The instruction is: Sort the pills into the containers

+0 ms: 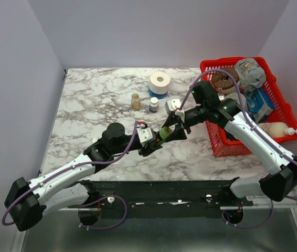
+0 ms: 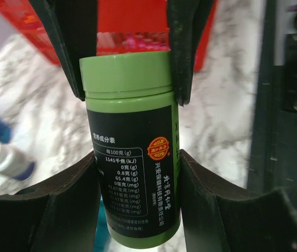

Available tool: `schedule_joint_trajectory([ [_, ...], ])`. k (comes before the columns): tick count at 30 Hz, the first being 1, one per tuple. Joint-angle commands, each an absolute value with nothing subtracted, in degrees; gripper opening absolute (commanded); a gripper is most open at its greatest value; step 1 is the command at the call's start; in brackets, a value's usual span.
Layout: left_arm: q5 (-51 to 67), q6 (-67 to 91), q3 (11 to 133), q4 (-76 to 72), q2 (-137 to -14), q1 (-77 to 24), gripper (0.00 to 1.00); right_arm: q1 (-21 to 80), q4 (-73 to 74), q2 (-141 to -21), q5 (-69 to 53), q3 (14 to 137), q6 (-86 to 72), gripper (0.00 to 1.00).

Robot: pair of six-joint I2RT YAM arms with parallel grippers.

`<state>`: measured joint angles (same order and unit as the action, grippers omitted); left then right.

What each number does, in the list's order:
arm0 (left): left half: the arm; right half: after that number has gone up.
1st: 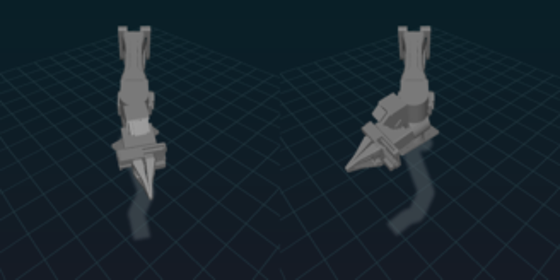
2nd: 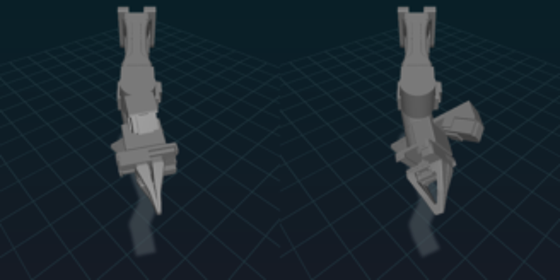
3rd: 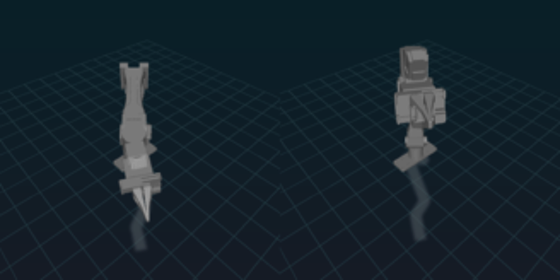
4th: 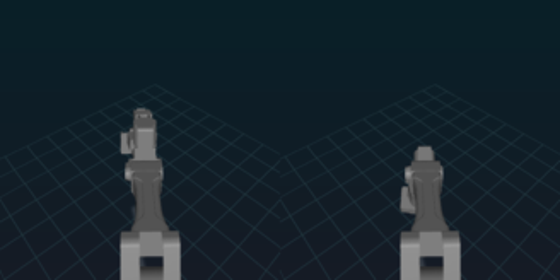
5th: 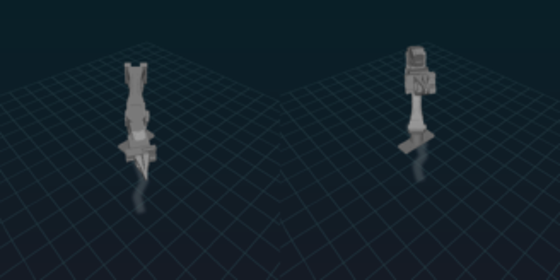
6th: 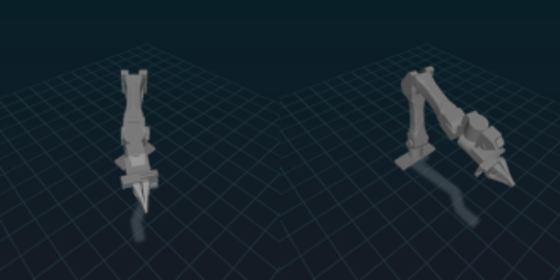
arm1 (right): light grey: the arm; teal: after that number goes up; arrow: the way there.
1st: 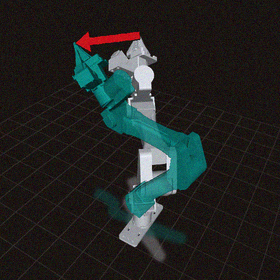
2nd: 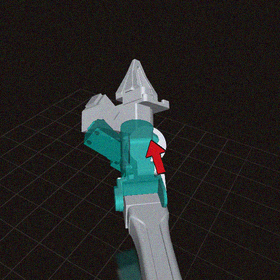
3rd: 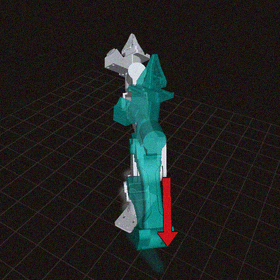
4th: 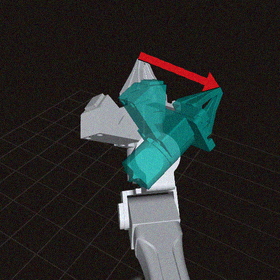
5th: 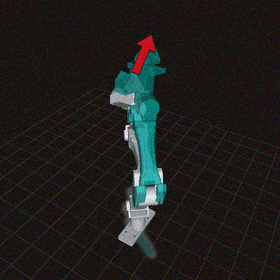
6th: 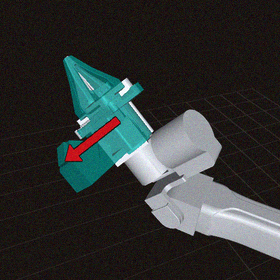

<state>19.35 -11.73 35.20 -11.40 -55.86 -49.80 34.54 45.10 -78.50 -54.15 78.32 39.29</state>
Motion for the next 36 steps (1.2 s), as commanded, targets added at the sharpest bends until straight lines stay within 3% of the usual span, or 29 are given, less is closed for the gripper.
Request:
schedule_joint_trajectory([
  [1,43.05,-3.70,34.63,-12.31,-52.83,-44.65,0.00,37.53,59.67,-79.17,-61.80,83.31,68.56,0.12],
  [2,42.54,-3.69,34.37,-12.13,-52.65,-44.47,0.00,37.53,59.33,-79.54,-61.53,83.93,67.86,0.14],
  [5,36.86,-3.87,33.23,-11.08,-51.59,-44.47,0.00,37.53,51.17,-79.45,-60.56,84.46,54.89,0.47],
  [6,35.09,-3.61,33.14,-11.07,-51.07,-44.47,0.00,37.53,49.24,-79.71,-60.03,85.16,47.45,0.70],
  [9,27.99,-3.25,31.82,-12.56,-49.22,-44.47,0.00,37.44,45.55,-79.10,-56.88,86.66,33.99,1.00],
  [19,8.19,-5.36,30.15,-16.35,-47.02,-47.55,0.00,37.44,35.69,-80.50,-38.97,83.77,0.38,1.00],
  [26,4.58,-4.75,30.59,-16.61,-48.69,-48.43,0.00,37.53,34.89,-85.33,-38.23,85.52,-7.82,0.98],
  [32,4.13,-4.92,30.94,-16.44,-49.48,-48.43,0.00,37.53,35.59,-86.39,-40.77,86.92,-7.12,0.74],
  [35,4.66,-4.83,30.59,-16.44,-49.48,-48.43,0.00,37.62,36.03,-87.45,-45.43,87.71,-6.51,0.54],
  [36,5.01,-4.83,30.32,-16.26,-49.13,-48.34,0.00,37.62,36.21,-87.97,-46.74,88.41,-5.37,0.39],
])
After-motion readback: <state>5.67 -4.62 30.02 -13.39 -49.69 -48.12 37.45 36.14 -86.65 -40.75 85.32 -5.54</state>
